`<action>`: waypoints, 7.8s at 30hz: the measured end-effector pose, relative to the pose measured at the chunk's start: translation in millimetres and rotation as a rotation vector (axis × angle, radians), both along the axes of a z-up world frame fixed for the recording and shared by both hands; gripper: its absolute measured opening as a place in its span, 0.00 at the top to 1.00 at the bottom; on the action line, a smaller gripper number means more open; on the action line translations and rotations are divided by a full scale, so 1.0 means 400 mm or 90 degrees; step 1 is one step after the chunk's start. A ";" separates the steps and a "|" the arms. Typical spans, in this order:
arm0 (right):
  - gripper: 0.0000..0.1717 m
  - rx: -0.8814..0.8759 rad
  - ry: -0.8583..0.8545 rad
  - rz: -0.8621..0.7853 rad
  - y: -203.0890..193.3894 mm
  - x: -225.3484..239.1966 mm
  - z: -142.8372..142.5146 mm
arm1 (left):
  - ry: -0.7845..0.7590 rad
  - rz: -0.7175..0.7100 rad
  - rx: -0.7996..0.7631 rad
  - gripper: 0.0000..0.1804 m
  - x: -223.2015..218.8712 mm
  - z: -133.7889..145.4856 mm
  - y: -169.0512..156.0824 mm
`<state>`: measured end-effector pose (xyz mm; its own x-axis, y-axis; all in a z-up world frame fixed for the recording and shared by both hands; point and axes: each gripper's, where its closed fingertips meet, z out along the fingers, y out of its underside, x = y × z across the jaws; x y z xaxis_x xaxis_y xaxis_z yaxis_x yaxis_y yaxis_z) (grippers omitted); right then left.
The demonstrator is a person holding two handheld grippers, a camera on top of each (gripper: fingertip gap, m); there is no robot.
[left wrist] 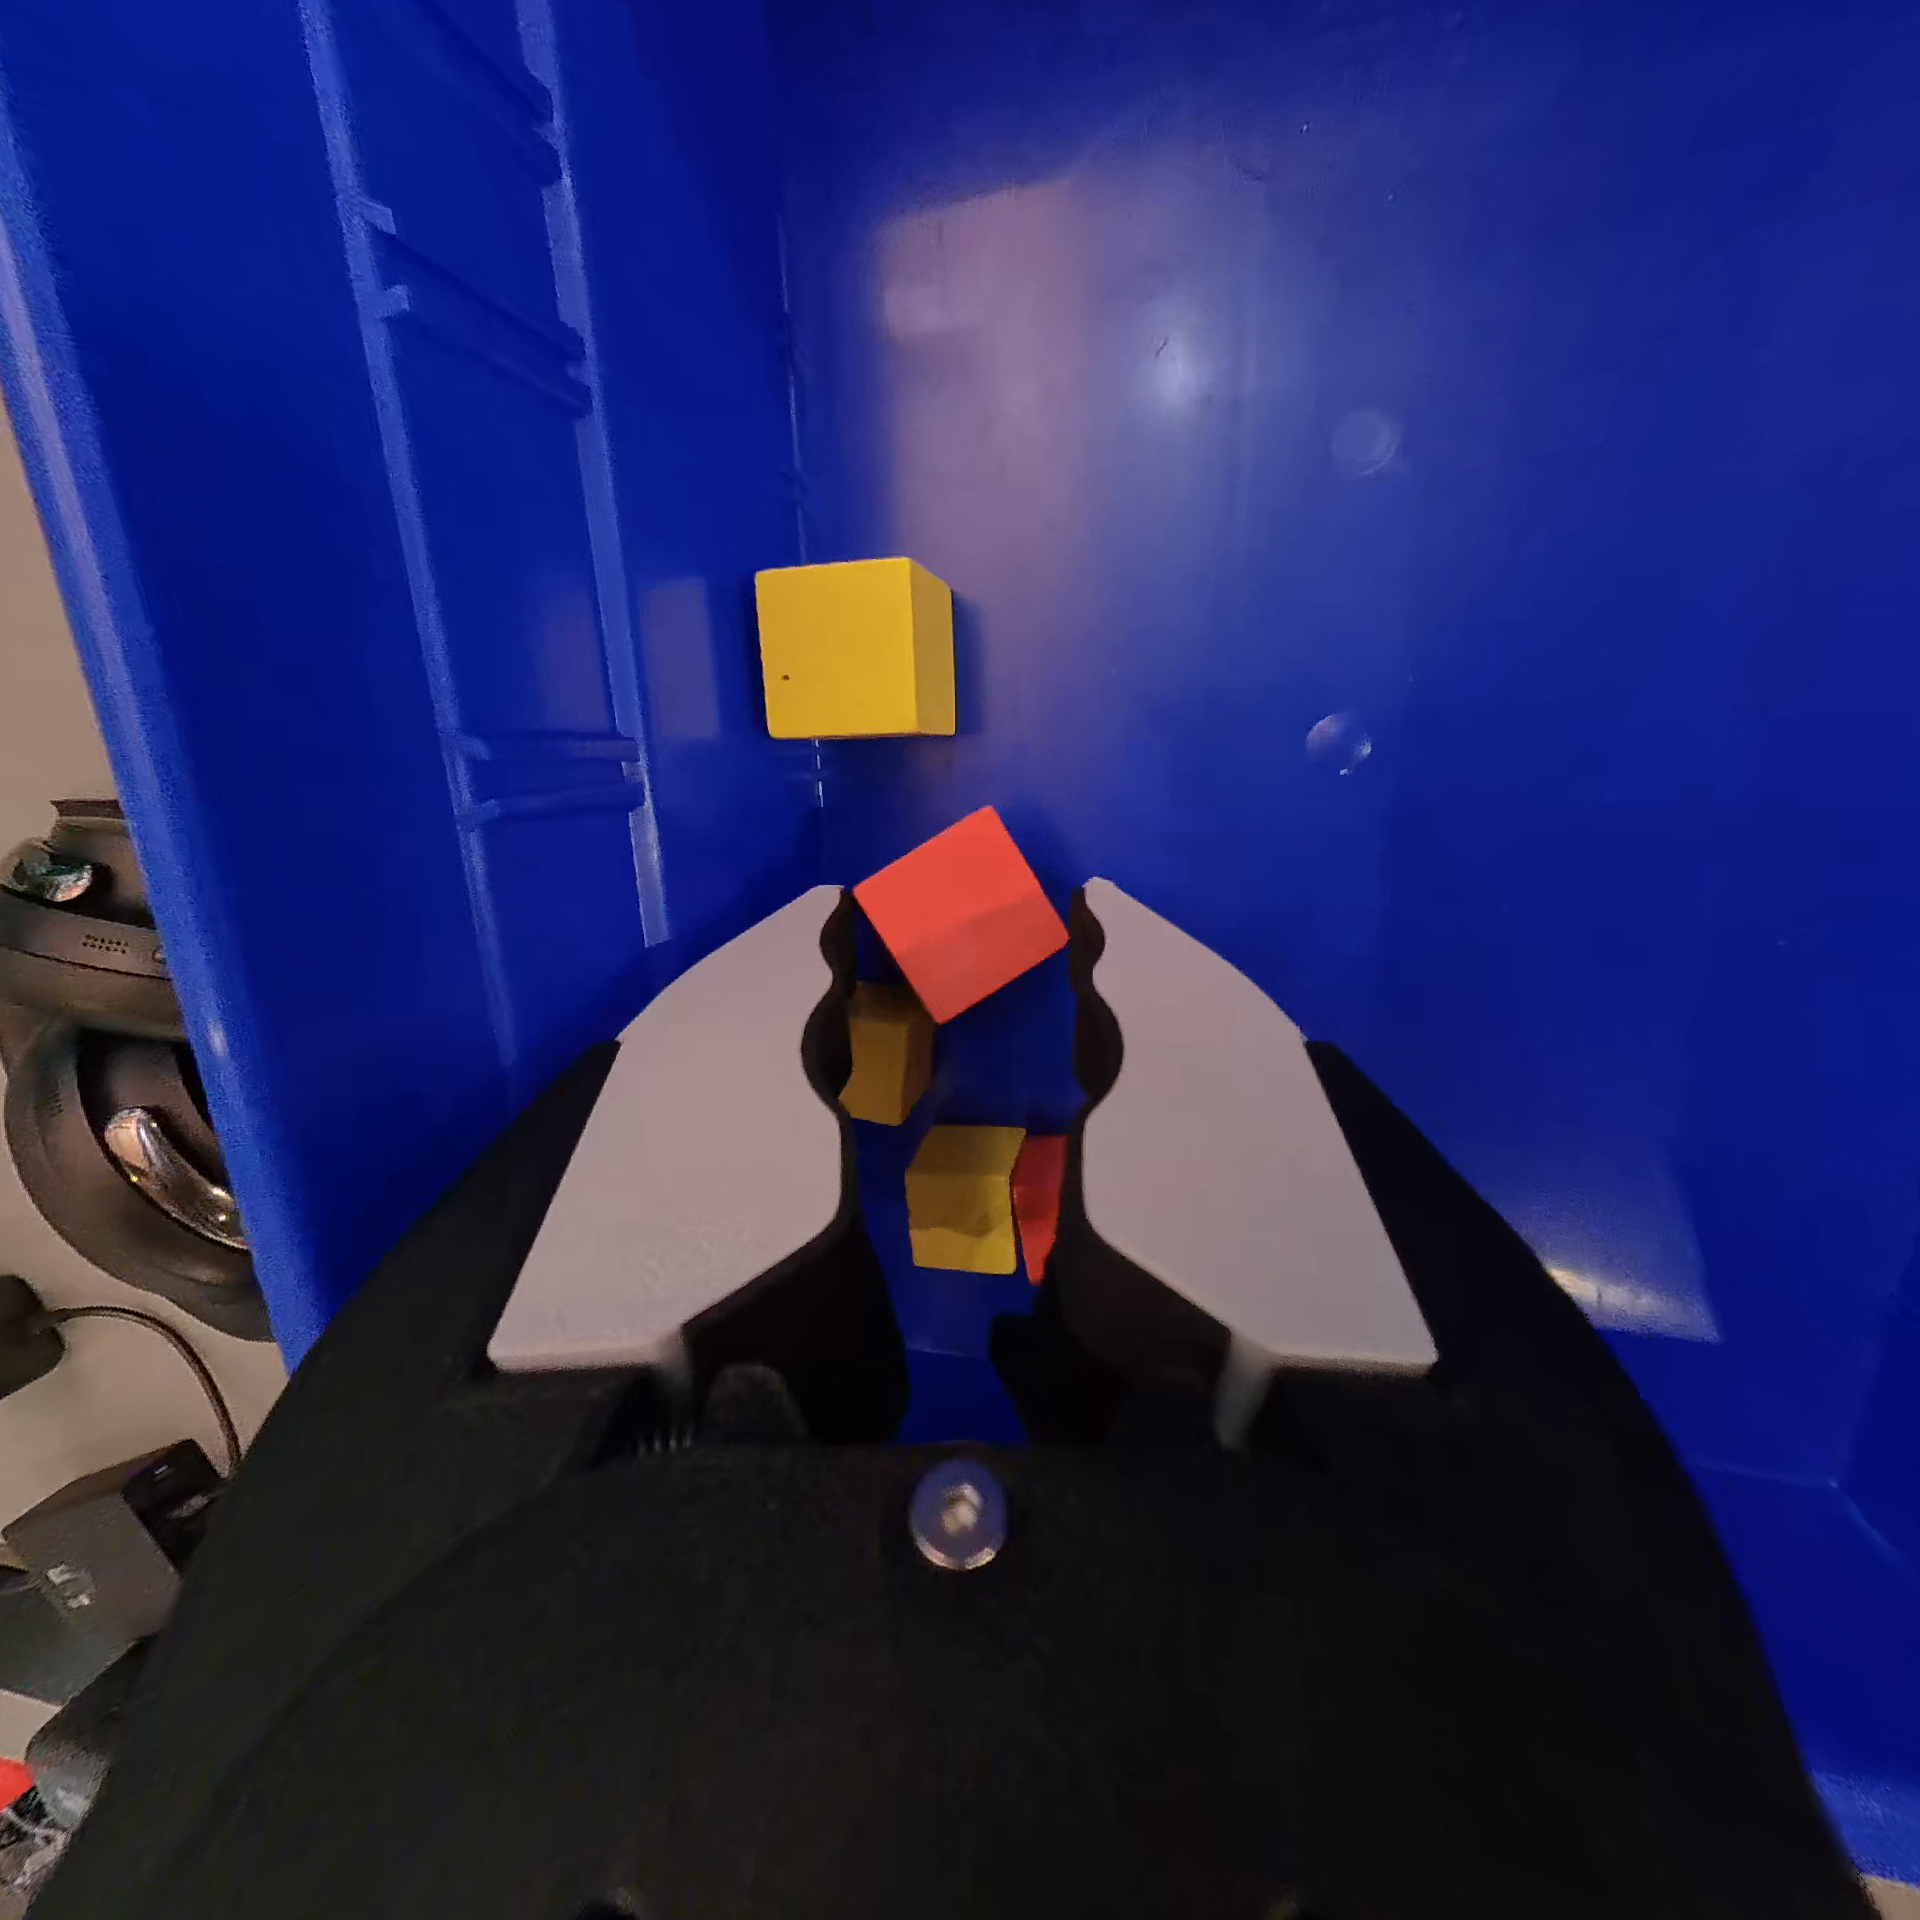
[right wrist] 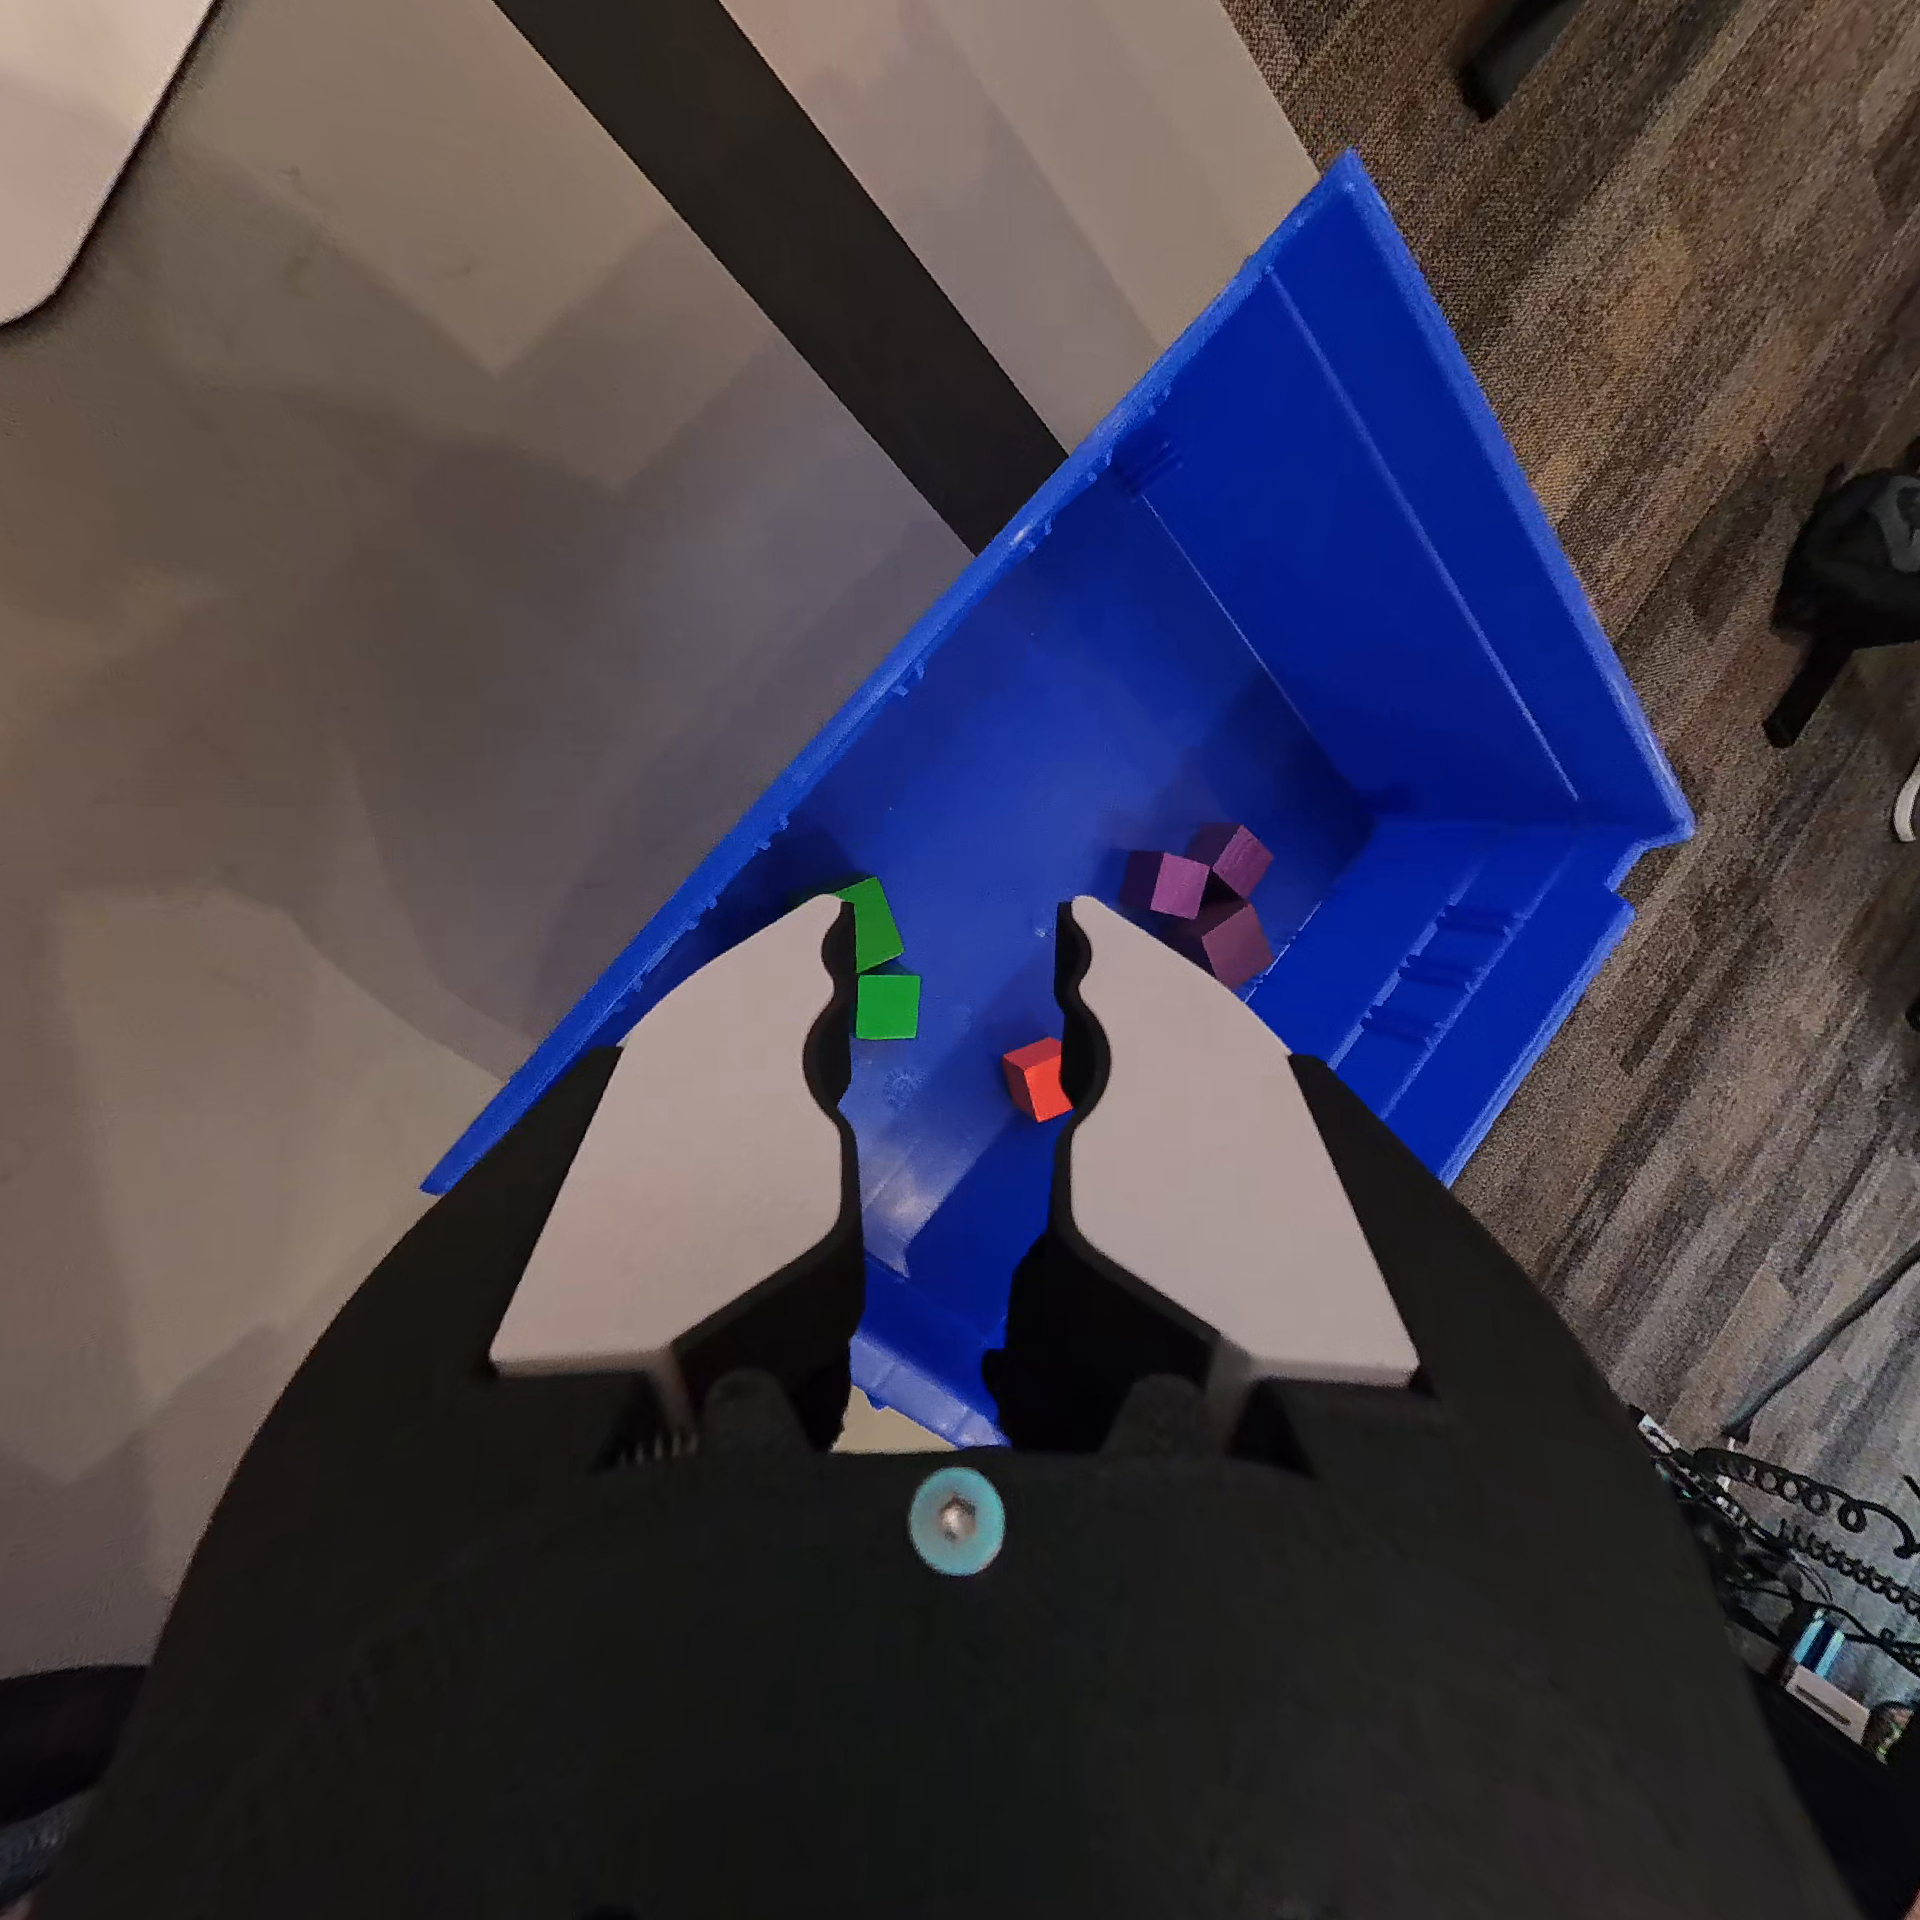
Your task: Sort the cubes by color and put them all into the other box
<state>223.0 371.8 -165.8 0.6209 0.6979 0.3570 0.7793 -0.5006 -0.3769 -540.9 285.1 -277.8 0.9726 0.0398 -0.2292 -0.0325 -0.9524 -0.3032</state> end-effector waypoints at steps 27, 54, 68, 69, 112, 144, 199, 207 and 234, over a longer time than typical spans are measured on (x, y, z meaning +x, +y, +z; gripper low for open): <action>0.74 0.441 0.236 0.342 -0.181 -0.298 0.432 | -0.404 -0.376 0.567 0.84 0.483 0.670 -0.026; 0.83 0.704 0.336 0.620 -0.435 -0.702 0.400 | -1.001 -0.715 0.402 0.84 1.266 0.655 -0.243; 0.83 0.515 0.165 0.330 -0.169 -0.339 0.441 | -0.752 -0.702 0.581 1.00 1.131 0.713 -0.173; 0.83 0.475 0.142 0.286 -0.139 -0.282 0.421 | -0.719 -0.696 0.594 1.00 1.121 0.712 -0.163; 0.78 -0.132 -0.089 -0.132 -0.041 0.237 -0.099 | -0.435 -0.684 0.578 0.95 0.988 0.697 -0.117; 0.79 -0.071 -0.080 0.056 -0.058 0.015 -0.041 | -0.164 -0.135 -0.076 0.80 0.116 0.064 -0.141; 0.75 0.572 0.317 0.604 -0.354 -0.619 0.384 | -0.650 -0.720 0.452 0.88 0.942 0.678 -0.177; 0.75 0.610 0.322 0.677 -0.423 -0.723 0.312 | -0.887 -0.804 0.334 0.88 1.183 0.605 -0.244; 0.87 0.365 0.065 0.276 -0.121 -0.177 0.332 | -0.668 -0.779 0.486 1.00 1.054 0.655 -0.181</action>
